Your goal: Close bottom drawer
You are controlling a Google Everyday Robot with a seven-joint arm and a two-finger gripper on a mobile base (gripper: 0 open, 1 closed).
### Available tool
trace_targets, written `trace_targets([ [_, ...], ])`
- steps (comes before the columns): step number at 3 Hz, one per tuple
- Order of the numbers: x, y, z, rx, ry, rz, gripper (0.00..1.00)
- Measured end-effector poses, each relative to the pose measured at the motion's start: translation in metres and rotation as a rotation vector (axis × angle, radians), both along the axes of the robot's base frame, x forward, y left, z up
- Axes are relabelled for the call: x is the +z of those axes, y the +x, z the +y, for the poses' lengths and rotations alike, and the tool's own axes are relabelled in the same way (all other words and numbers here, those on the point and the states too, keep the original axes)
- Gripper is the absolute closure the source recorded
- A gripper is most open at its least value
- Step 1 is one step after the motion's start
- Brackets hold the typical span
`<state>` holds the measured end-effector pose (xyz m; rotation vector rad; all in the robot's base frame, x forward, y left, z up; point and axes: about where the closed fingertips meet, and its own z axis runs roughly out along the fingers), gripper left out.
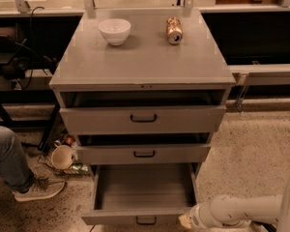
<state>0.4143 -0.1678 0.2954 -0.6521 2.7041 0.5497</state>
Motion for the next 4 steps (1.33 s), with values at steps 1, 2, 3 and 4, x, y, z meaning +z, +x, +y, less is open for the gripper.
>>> trace_targets([
  [1,-0.057,0.000,-0.016,-0.043,-0.026,0.088,1.00],
  [2,-0.104,-0.002,-0.032,-0.083,-0.048,0.151,1.00],
  [3,-0.137,0.000,-0.043,-0.120,-0.066,0.174,1.00],
  [4,-0.152,0.021,-0.043,-0.137,-0.064,0.134,1.00],
])
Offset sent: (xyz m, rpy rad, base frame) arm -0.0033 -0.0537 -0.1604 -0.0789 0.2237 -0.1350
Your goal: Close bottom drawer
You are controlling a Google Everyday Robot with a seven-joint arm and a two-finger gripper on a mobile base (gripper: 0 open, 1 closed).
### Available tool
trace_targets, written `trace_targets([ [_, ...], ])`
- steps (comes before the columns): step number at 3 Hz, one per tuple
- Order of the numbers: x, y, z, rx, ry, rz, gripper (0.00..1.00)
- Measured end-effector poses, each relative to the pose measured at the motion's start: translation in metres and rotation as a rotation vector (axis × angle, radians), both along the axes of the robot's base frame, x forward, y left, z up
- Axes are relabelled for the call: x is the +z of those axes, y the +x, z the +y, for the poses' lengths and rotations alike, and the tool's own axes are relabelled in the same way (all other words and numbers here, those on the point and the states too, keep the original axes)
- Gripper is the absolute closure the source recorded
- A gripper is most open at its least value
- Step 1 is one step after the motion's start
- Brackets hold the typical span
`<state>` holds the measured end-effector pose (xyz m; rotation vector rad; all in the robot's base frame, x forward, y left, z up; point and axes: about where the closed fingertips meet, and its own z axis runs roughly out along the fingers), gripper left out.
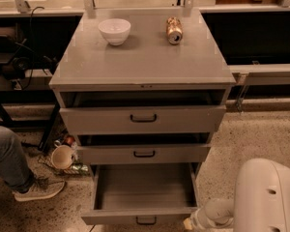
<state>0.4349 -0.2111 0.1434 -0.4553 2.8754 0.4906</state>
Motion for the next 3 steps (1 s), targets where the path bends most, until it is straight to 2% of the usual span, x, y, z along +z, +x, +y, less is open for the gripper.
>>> trace_targets([
  [1,-0.009,0.025,0.008,-0.001,0.016,-0.044,1.00],
  [2,-0.011,0.060,0.020,0.000,0.052,-0.106,1.00],
  [3,-0.011,0.058,0.020,0.000,0.054,-0.108,1.00],
])
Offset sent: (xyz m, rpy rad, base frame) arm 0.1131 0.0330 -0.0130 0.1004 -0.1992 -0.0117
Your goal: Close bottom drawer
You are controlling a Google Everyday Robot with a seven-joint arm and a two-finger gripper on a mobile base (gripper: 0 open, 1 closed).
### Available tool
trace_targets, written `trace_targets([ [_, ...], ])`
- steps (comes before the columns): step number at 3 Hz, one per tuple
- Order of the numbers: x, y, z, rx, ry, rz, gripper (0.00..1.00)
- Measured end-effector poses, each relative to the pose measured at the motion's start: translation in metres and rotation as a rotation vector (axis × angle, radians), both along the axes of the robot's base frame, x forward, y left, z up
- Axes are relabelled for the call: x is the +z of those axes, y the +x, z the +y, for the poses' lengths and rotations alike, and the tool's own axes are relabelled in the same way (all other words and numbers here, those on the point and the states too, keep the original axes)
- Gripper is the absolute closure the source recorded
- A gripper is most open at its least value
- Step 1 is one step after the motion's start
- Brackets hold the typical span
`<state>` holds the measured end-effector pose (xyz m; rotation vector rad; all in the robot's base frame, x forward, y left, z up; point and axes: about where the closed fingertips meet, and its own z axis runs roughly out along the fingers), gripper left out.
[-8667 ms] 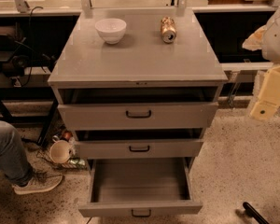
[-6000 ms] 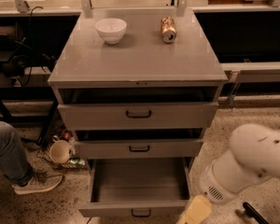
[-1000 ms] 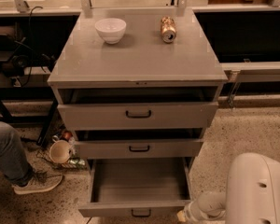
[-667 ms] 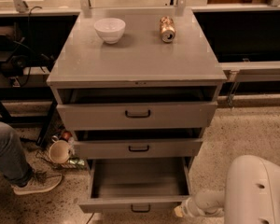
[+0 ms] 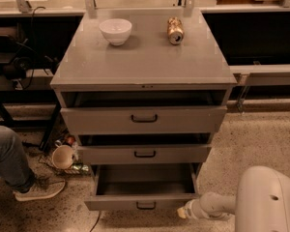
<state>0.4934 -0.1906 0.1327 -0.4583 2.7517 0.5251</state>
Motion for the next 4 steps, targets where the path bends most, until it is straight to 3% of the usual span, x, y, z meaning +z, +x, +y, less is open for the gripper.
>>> trace_targets([
  [1,0.005,0.030,0.013,0.015,0.034,-0.056,1.00],
  [2,0.008,0.040,0.018,0.021,0.049,-0.080,1.00],
  [3,0.021,0.080,0.033,0.047,0.103,-0.148,1.00],
  [4,0.021,0.080,0.033,0.047,0.103,-0.148,1.00],
])
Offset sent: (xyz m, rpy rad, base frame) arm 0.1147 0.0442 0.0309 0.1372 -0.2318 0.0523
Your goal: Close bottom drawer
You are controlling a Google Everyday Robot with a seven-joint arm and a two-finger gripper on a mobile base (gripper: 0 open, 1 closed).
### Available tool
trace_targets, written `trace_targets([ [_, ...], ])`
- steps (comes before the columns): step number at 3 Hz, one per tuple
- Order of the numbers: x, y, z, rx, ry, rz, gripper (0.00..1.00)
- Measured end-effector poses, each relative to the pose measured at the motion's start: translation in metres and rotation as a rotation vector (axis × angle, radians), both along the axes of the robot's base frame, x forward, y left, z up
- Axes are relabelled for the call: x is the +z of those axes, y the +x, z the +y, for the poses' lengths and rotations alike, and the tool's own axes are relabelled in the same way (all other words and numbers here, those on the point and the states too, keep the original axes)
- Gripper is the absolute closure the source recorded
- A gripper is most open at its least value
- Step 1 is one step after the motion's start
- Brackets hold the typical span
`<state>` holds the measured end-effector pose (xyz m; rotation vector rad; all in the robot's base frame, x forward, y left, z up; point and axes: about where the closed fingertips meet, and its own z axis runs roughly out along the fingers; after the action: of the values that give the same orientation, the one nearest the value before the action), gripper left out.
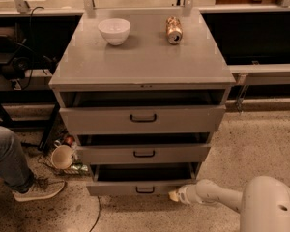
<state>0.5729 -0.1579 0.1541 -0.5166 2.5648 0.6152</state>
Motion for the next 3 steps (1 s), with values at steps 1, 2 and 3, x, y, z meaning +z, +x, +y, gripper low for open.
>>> trace_targets([
  [1,-0.002,0.006,0.003,-0.001,0.014,-0.028,1.00],
  [2,0.000,0.021,0.006,0.005,0.032,-0.074,1.00],
  [3,0.002,0.032,0.007,0.009,0.040,-0.105,1.00],
])
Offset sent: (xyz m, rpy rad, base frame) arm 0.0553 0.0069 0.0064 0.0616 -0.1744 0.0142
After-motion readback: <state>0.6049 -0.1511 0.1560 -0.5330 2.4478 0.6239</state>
